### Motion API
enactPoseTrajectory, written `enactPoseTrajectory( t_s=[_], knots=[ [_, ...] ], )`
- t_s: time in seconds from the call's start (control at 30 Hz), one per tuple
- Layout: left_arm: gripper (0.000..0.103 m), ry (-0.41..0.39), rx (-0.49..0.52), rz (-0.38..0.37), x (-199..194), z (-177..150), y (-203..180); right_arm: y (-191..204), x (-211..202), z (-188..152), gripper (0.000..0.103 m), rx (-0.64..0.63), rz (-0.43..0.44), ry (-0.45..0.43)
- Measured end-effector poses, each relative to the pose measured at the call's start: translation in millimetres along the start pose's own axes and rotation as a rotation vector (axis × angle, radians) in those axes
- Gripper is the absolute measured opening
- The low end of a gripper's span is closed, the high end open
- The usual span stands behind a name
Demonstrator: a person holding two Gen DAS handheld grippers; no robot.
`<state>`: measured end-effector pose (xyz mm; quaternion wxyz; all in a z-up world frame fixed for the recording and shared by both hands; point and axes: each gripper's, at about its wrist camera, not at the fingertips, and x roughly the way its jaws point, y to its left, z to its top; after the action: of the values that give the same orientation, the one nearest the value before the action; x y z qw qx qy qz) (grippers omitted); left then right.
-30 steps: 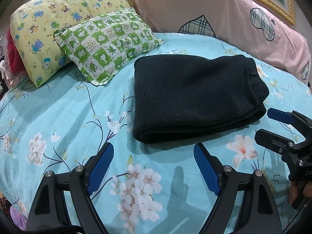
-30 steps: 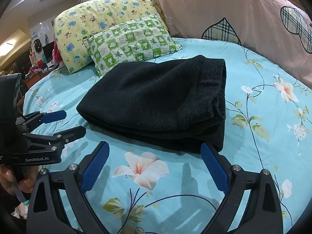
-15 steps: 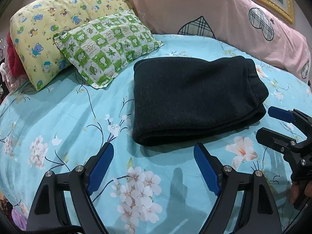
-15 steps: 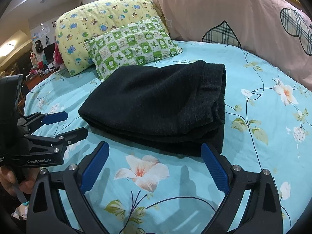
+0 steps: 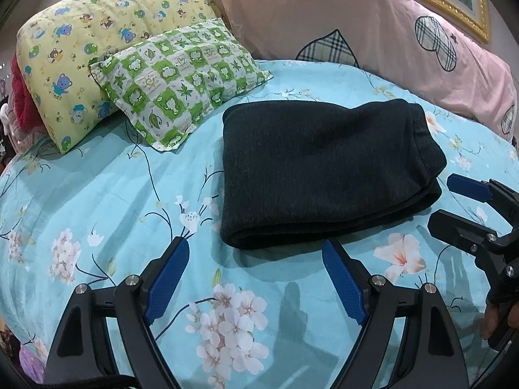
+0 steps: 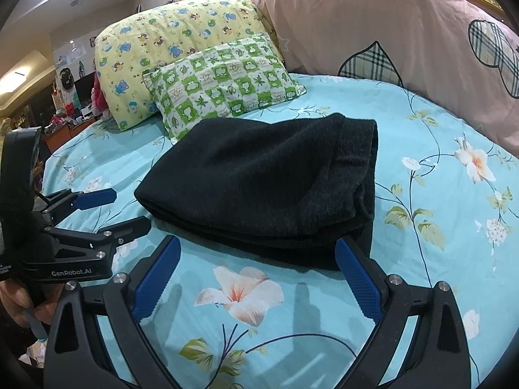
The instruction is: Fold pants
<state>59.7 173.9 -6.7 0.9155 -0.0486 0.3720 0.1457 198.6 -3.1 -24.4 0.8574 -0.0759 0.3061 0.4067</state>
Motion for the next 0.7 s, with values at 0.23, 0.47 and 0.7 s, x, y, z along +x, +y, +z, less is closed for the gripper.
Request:
enactPoseTrajectory(
  t_s=[0.23,0.47,0.7],
  knots=[
    [0.085,-0.008,-0.028,-0.002,3,7,4,0,-1,6,0.097,-0.005,-0.001,-0.009],
    [0.085,-0.017,-0.049,-0.01,4,14,8,-2,0,9,0.097,0.0,-0.002,-0.013],
    [0.085,-0.016,-0.051,-0.009,5,18,8,-7,0,9,0.098,0.014,-0.007,-0.009]
  ],
)
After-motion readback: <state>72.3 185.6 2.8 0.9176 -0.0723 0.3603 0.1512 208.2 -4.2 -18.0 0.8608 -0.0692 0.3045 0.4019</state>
